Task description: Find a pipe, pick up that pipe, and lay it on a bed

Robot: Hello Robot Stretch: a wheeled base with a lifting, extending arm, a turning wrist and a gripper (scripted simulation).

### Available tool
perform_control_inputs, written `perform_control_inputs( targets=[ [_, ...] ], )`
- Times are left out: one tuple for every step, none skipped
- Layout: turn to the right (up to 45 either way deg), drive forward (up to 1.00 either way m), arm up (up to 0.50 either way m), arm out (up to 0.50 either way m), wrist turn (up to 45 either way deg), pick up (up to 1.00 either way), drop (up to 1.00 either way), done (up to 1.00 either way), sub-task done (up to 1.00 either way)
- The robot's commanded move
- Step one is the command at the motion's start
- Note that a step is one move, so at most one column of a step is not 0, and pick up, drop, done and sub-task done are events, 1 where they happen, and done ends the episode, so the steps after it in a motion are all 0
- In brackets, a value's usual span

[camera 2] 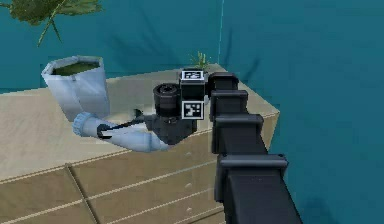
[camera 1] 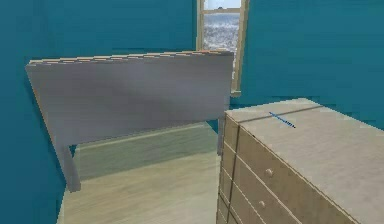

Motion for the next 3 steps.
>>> perform_control_inputs(
  targets=[
    [0.0,0.0,0.0,0.0,15.0,0.0,0.0,0.0,0.0],
    [0.0,0.0,-0.1,0.0,0.0,0.0,0.0,0.0,0.0],
    [0.0,0.0,0.0,0.0,0.0,1.0,0.0,0.0,0.0]
  ],
)
